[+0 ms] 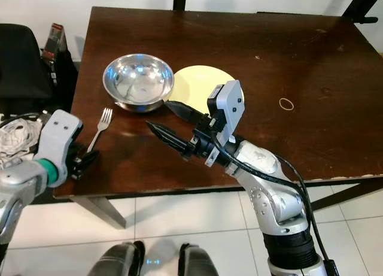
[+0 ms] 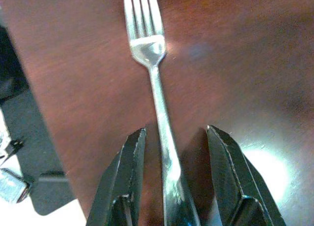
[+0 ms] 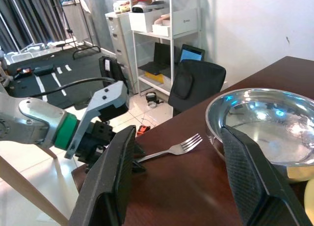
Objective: Setting the table
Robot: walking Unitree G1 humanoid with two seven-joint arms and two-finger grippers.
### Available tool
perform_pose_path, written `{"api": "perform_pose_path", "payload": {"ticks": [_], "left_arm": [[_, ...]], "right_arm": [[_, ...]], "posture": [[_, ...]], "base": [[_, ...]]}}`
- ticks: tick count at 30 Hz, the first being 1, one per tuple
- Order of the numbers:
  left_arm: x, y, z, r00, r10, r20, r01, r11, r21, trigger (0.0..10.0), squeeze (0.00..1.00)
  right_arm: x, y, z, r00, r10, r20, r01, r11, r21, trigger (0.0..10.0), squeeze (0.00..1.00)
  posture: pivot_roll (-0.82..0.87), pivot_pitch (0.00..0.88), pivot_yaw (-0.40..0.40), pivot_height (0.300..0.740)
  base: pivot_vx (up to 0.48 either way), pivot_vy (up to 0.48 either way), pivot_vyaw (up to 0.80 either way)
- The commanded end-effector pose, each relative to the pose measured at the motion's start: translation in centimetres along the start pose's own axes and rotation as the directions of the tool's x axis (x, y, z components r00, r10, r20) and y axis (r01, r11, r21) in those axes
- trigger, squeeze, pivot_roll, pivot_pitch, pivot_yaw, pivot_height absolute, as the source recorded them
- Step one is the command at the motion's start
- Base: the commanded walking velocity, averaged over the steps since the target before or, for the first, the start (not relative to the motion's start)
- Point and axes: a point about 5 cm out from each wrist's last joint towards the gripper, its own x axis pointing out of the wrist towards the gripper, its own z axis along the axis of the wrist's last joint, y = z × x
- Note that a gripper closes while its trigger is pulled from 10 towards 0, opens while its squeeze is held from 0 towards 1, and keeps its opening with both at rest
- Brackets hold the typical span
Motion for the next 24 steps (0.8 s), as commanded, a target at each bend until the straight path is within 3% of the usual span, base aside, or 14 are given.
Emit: {"api": "perform_pose_path", "payload": {"ticks": [1, 6, 7, 9, 10, 11, 12, 13, 14, 24], "left_arm": [[0.4, -0.4, -0.5, 0.999, -0.027, -0.024, 0.027, 1.0, 0.002, 10.0, 0.0], [0.8, -0.3, -0.6, 0.999, -0.009, -0.046, 0.011, 1.0, 0.024, 10.0, 0.0], [1.1, -0.3, -0.8, 0.999, 0.001, -0.051, 0.0, 1.0, 0.027, 8.2, 0.0], [1.1, -0.3, -0.8, 0.999, 0.001, -0.051, 0.0, 1.0, 0.027, 8.2, 0.0], [1.2, -0.3, -0.9, 0.999, 0.002, -0.052, -0.001, 1.0, 0.021, 6.5, 0.0], [1.2, -0.3, -0.9, 0.999, 0.002, -0.052, -0.001, 1.0, 0.021, 6.5, 0.0], [1.5, -0.3, -1.0, 0.998, 0.007, -0.057, -0.006, 1.0, 0.01, 2.9, 0.0], [1.5, -0.3, -1.0, 0.998, 0.007, -0.057, -0.006, 1.0, 0.01, 2.9, 0.0], [1.7, -0.3, -1.2, 0.998, 0.006, -0.061, -0.007, 1.0, -0.005, 0.0, 0.0], [3.0, -1.2, -1.3, 0.996, 0.024, -0.086, -0.029, 0.998, -0.055, 0.0, 0.0]], "right_arm": [[-0.1, 0.0, 0.0, 1.0, -0.001, -0.004, 0.001, 1.0, -0.001, 10.0, 0.0], [-0.3, 0.0, 0.0, 1.0, -0.01, -0.005, 0.01, 1.0, -0.003, 10.0, 0.0], [-0.3, 0.0, 0.0, 1.0, -0.014, -0.005, 0.014, 1.0, -0.002, 10.0, 0.0], [-0.3, 0.0, 0.0, 1.0, -0.014, -0.005, 0.014, 1.0, -0.002, 10.0, 0.0], [-0.3, 0.1, 0.0, 1.0, -0.014, -0.004, 0.014, 1.0, -0.001, 10.0, 0.0], [-0.3, 0.1, 0.0, 1.0, -0.014, -0.004, 0.014, 1.0, -0.001, 10.0, 0.0], [-0.3, 0.1, 0.0, 1.0, -0.015, -0.004, 0.015, 1.0, 0.0, 10.0, 0.0], [-0.3, 0.1, 0.0, 1.0, -0.015, -0.004, 0.015, 1.0, 0.0, 10.0, 0.0], [-0.3, 0.1, 0.0, 1.0, -0.016, -0.003, 0.016, 1.0, 0.0, 10.0, 0.0], [-0.3, -0.1, 0.0, 1.0, -0.023, -0.003, 0.023, 1.0, 0.001, 10.0, 0.0]], "posture": [[0.07, 0.075, 0.027, 0.74], [0.07, 0.077, 0.031, 0.74], [0.07, 0.081, 0.035, 0.74], [0.07, 0.081, 0.035, 0.74], [0.07, 0.081, 0.035, 0.74], [0.07, 0.081, 0.035, 0.74], [0.07, 0.084, 0.034, 0.74], [0.07, 0.084, 0.034, 0.74], [0.07, 0.085, 0.033, 0.74], [0.06, 0.091, 0.032, 0.74]], "base": [[0.0, 0.0, 0.0], [0.0, 0.0, 0.0], [0.0, 0.0, 0.0], [0.0, 0.0, 0.0], [0.0, 0.0, 0.0], [0.0, 0.0, 0.0], [0.0, 0.0, 0.0], [0.0, 0.0, 0.0], [0.0, 0.0, 0.0], [0.0, 0.0, 0.0]]}}
